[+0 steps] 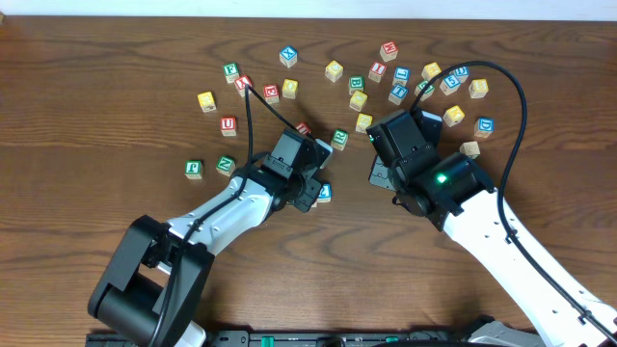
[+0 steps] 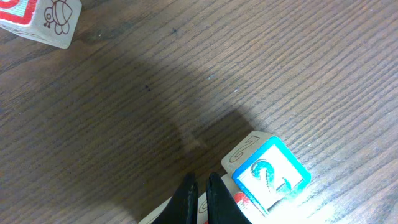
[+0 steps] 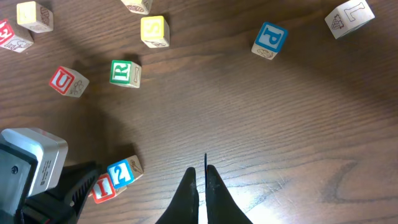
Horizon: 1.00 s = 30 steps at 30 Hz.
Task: Spell out AI2
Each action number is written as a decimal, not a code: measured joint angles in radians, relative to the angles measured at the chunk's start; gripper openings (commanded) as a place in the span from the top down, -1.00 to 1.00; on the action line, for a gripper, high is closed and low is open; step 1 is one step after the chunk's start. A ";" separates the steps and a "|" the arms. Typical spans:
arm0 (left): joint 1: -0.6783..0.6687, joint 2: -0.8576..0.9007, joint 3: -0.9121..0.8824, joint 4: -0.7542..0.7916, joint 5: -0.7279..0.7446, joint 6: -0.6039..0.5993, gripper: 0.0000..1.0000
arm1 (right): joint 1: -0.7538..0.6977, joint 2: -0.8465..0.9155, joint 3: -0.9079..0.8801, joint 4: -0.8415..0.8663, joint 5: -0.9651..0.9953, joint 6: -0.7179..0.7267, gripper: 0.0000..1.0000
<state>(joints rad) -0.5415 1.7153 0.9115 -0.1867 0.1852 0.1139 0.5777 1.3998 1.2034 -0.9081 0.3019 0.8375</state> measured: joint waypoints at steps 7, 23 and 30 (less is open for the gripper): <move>0.001 0.000 0.000 0.000 -0.008 0.008 0.86 | 0.000 0.000 0.000 0.000 0.000 0.000 0.98; 0.001 -0.012 0.029 0.011 -0.061 -0.011 0.86 | 0.000 0.000 0.000 -0.005 0.000 0.000 0.98; 0.001 -0.162 0.029 -0.029 -0.145 -0.054 0.86 | 0.000 0.000 0.000 -0.026 0.006 0.000 0.98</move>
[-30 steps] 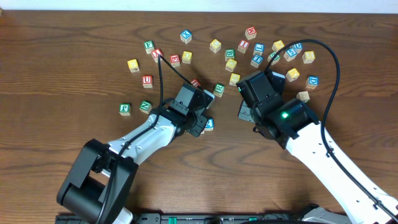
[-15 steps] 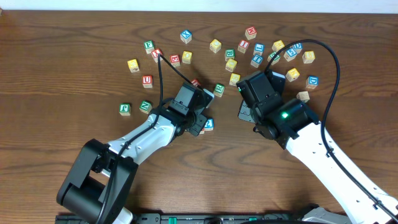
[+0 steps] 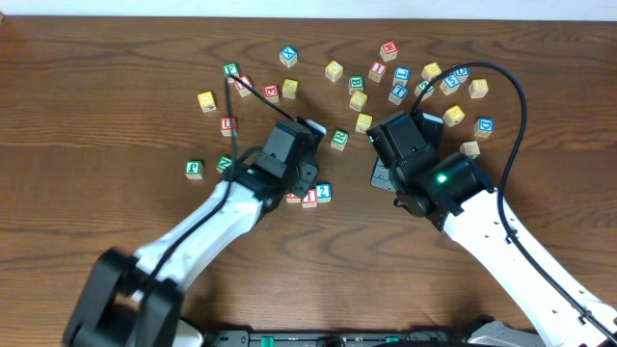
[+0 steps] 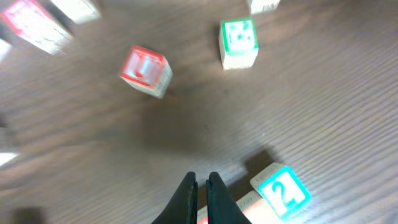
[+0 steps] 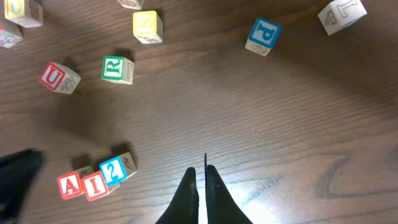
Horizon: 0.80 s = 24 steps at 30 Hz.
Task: Spell out AI2
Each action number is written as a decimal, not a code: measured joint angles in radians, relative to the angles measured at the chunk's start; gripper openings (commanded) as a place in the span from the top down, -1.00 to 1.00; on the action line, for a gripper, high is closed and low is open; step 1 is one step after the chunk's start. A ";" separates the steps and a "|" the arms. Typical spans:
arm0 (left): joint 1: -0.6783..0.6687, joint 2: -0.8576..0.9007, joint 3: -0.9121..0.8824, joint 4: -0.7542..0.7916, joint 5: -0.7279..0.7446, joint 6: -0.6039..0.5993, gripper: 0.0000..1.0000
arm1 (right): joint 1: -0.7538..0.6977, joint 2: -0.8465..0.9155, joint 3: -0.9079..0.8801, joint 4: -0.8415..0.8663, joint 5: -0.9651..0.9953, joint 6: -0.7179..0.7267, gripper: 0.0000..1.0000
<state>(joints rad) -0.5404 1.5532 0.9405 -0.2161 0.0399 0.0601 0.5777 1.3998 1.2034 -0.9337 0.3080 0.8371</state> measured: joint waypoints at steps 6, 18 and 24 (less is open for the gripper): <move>0.014 -0.178 0.004 -0.088 -0.072 -0.018 0.85 | 0.000 0.000 0.000 -0.015 0.002 0.000 0.98; 0.421 -0.356 0.005 -0.238 0.122 0.000 0.86 | 0.027 0.172 0.000 -0.003 0.010 -0.069 0.98; 0.542 -0.354 0.005 -0.249 0.157 -0.001 0.85 | 0.093 0.261 0.000 0.024 0.010 -0.109 0.98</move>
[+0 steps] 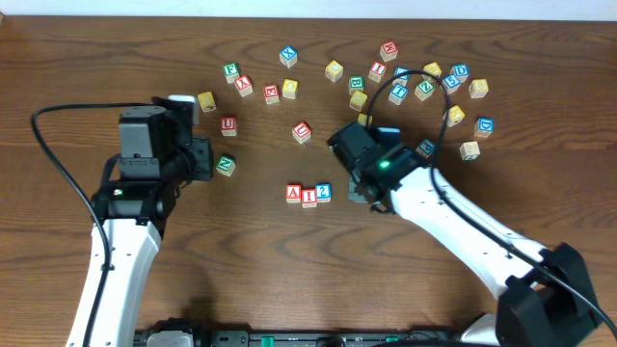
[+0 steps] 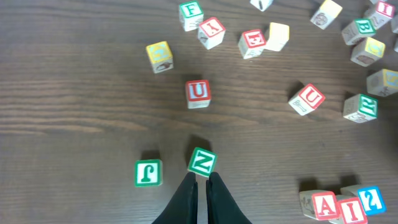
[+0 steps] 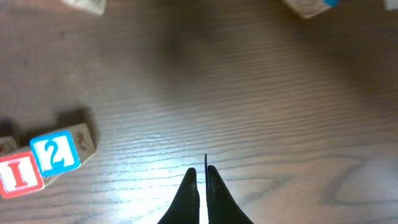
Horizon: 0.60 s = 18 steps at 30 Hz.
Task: Spell out AI2
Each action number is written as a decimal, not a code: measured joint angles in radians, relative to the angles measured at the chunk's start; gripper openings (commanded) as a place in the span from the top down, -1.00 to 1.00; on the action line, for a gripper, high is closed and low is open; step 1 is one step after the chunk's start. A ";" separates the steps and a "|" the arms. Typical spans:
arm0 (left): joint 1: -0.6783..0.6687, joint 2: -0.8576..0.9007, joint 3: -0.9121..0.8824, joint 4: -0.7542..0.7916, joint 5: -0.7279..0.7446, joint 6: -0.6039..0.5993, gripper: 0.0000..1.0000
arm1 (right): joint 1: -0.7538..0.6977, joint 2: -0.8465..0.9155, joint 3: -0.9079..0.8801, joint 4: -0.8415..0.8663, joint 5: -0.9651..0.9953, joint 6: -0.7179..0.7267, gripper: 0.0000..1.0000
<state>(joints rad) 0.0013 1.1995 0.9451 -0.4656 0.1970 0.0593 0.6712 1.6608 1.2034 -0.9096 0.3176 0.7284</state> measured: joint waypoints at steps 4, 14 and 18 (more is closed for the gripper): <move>0.012 0.003 0.000 -0.027 0.010 -0.003 0.86 | 0.037 0.028 0.000 0.034 -0.002 -0.011 0.98; 0.012 0.005 -0.044 -0.051 0.015 -0.003 0.86 | 0.126 0.043 0.000 0.088 -0.039 -0.018 0.98; 0.012 0.024 -0.073 -0.049 0.015 -0.004 0.86 | 0.163 0.049 0.000 0.088 -0.042 -0.018 0.98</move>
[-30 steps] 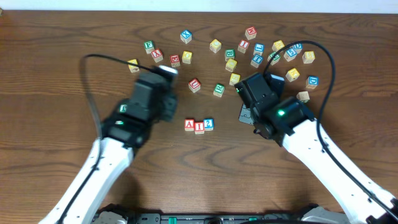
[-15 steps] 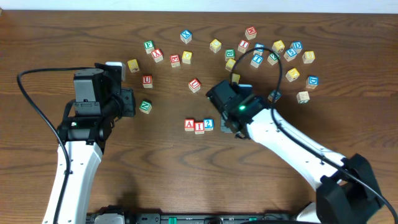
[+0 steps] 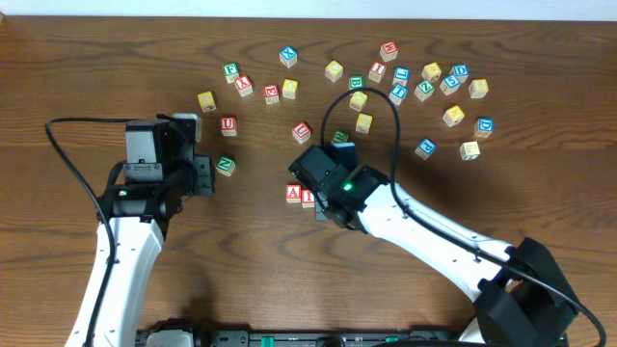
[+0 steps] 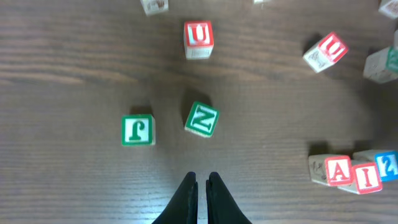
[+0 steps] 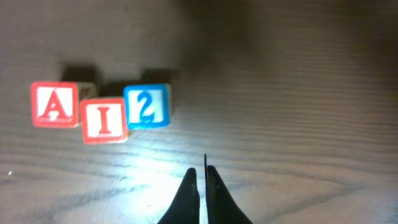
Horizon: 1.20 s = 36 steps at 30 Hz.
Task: Spell out AI2
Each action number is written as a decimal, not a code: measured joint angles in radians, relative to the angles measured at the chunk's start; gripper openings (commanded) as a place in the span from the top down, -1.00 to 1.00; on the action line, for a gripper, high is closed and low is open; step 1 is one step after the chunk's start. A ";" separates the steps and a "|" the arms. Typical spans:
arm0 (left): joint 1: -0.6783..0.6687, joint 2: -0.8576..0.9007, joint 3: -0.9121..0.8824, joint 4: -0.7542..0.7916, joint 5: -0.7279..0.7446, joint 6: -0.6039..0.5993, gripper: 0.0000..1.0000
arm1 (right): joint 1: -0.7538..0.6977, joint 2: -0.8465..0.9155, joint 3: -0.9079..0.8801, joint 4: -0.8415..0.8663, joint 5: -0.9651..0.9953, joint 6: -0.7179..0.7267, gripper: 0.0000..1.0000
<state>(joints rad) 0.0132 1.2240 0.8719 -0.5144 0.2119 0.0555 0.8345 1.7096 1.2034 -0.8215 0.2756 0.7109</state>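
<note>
Three blocks lie side by side on the wooden table: a red A (image 5: 56, 104), a red I (image 5: 104, 121) set slightly nearer, and a blue 2 (image 5: 147, 106). My right gripper (image 5: 202, 175) hangs shut and empty just in front of the 2, touching nothing. In the overhead view the right wrist covers the 2, and only the A (image 3: 293, 193) and part of the I show. My left gripper (image 4: 201, 182) is shut and empty, well to the left of the row. The row shows at the right edge of its view, led by the A (image 4: 339, 170).
A green N (image 4: 201, 119) and a green J (image 4: 137, 130) lie just beyond the left gripper, with a red U (image 4: 198, 35) farther off. Several loose letter blocks (image 3: 400, 82) are scattered across the back of the table. A red U (image 3: 302, 131) lies behind the row.
My right gripper has moved left and now hangs over the row, with all three blocks in its view. The left gripper has drawn back a little from the green N. Both stay shut.
At first my left gripper was shut low beside the blue 2, with the right gripper shut off to the right. Then the left was higher and the A, I, 2 row lay free. Later the left arm was at the table's left, and the right is now over the row.
</note>
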 measured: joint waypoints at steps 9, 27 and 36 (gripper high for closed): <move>0.000 0.104 -0.013 0.055 0.000 0.000 0.86 | 0.089 0.072 0.000 -0.002 -0.010 0.005 0.98; 0.000 0.140 -0.013 0.068 0.000 0.000 0.86 | 0.154 0.074 -0.001 0.030 -0.077 0.040 0.98; 0.000 0.140 -0.013 0.068 0.000 0.000 0.86 | 0.160 0.074 -0.063 0.113 -0.073 0.075 0.98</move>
<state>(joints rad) 0.0132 1.3636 0.8585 -0.4461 0.2115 0.0555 0.9943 1.7832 1.1400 -0.7082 0.2024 0.7860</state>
